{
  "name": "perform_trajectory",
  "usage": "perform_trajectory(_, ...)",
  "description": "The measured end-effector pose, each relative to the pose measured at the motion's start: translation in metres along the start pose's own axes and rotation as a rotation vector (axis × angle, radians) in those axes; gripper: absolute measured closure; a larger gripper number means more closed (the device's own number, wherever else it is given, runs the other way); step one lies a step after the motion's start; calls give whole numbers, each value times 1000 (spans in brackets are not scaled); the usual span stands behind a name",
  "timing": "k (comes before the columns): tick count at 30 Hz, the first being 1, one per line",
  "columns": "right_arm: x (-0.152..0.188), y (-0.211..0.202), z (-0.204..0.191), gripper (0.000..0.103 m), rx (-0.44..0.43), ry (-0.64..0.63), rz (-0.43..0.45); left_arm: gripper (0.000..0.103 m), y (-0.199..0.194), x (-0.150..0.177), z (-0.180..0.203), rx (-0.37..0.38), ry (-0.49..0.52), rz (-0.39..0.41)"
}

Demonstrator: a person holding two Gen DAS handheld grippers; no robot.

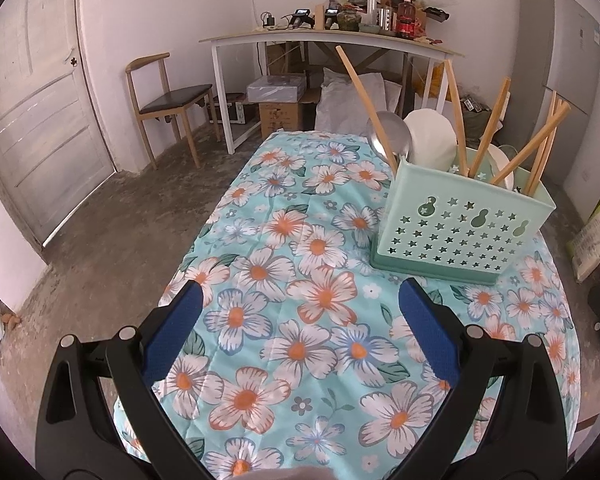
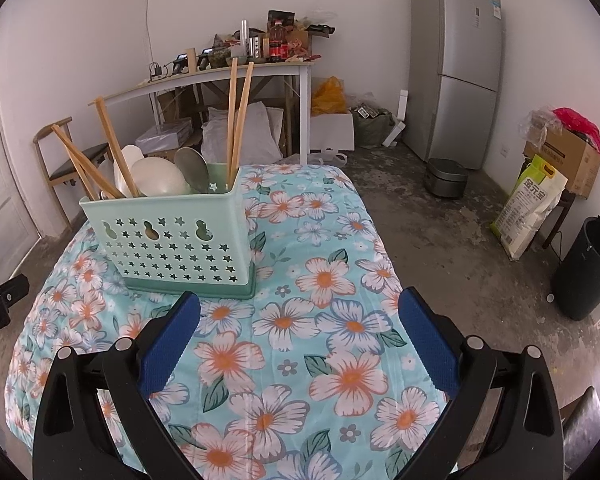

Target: Organize utensils

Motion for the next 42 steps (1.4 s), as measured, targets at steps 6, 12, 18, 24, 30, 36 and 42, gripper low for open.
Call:
perform_trajectory(6,0,0,-1,7,-2,-2,1,8,-2,0,1,2,0,2)
perform_trajectory(12,-1,-1,-1,7,-5,-2,1,8,-2,-1,2,4,3,5)
perform_trajectory(18,0,-1,-1,7,-4,-1,1,8,-2,-1,2,4,4,4)
perform_trajectory(24,0,-1,-1,7,-3,-2,0,8,-2,-1,3,4,4,4)
perform_trajectory(30,0,-1,-1,7,-4,-1,0,8,-2,-1,3,4,3,3)
perform_trajectory(36,-1,-1,-1,7,-3,-2,1,8,-2,-1,3,4,4,5)
perform_trajectory(42,-1,-1,-1,7,-5,-2,0,8,-2,-1,3,4,5,4)
Point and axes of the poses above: each gripper's, at about its wrist camera, not at the fingertips, and y roughly the way its jaws point, z to its right, x to its underside, the point moved 2 cm from there along y, roughly the way its jaws point
